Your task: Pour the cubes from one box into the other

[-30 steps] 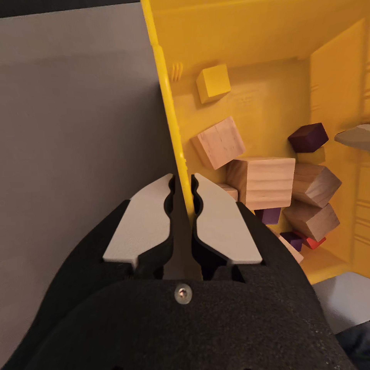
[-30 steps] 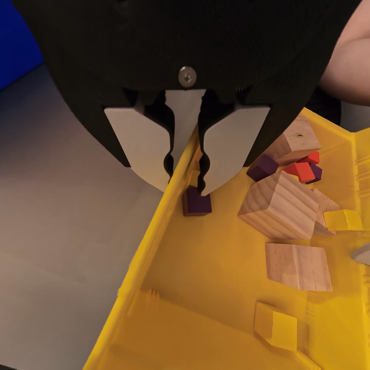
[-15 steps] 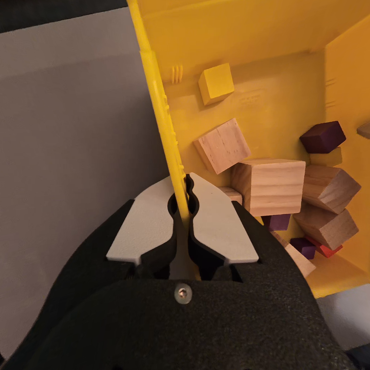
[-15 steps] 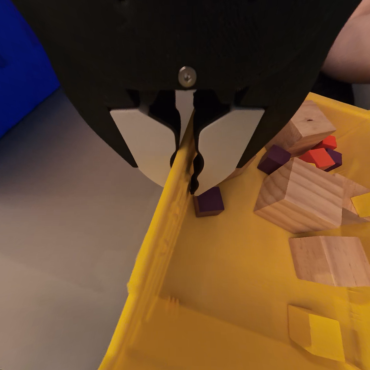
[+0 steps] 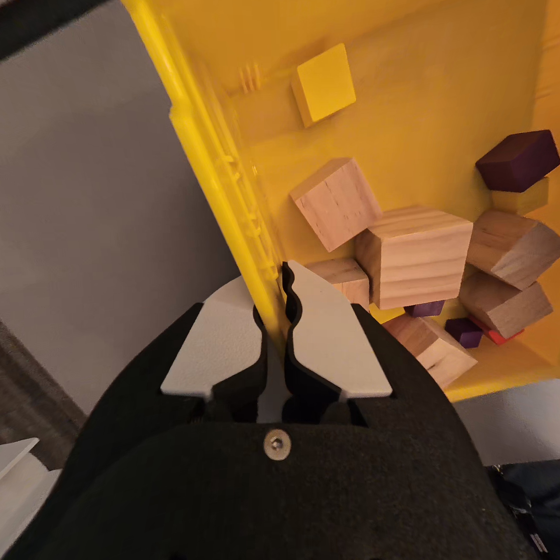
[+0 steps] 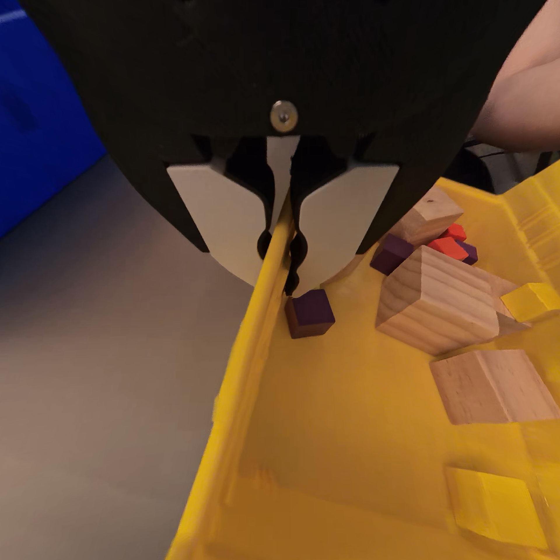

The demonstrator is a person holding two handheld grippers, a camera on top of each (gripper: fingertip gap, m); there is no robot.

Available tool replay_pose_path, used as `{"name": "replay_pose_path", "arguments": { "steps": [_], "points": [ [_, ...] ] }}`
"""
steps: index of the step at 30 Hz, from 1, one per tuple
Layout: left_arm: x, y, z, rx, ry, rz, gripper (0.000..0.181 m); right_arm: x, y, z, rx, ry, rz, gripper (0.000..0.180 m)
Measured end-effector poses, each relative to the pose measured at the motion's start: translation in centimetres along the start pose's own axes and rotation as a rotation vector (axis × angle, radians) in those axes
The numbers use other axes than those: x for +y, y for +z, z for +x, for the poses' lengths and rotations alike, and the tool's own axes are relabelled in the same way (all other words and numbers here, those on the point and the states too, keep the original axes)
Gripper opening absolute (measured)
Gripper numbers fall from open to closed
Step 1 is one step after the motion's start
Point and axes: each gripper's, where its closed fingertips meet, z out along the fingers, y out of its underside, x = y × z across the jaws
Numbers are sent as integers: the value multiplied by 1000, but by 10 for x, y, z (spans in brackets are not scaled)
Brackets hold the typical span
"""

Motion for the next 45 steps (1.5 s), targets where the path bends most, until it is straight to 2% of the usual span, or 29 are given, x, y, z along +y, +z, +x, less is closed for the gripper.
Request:
{"name": "replay_pose_path", "arguments": {
  "steps": [7, 11, 13, 20, 24, 29, 33, 37, 39, 42, 45],
  "points": [
    [-27, -55, 29, -88, 69, 56, 5, 5, -47, 20, -76, 36, 68, 5],
    [-43, -81, 55, -77, 92, 87, 5, 8, -82, 40, -75, 62, 109, 6],
    [-43, -85, 70, -59, 111, 49, 5, 16, -91, 51, -71, 85, 101, 6],
    [-41, -38, 98, 46, 133, -1, 5, 40, -72, 81, -38, 105, 23, 6],
    [-36, -12, 98, 123, 91, -1, 6, 37, -57, 86, -8, 93, 12, 6],
    [-33, 11, 92, 130, 50, 4, 6, 31, -35, 89, 89, 60, 6, 7],
    [-24, 31, 91, 121, 42, -44, 7, 43, -14, 88, 87, 88, -58, 8],
    [-27, 31, 92, 157, 11, -3, 6, 52, -15, 85, 89, 114, -65, 12],
    [-27, 31, 93, 165, -9, 13, 6, 61, -13, 83, 91, 123, -93, 22],
    [-26, 31, 93, 148, 3, 24, 6, 61, -10, 84, 101, 96, -76, 8],
    [-21, 31, 92, 135, 10, 8, 7, 59, -9, 85, 136, 75, -62, 6]
  ]
}}
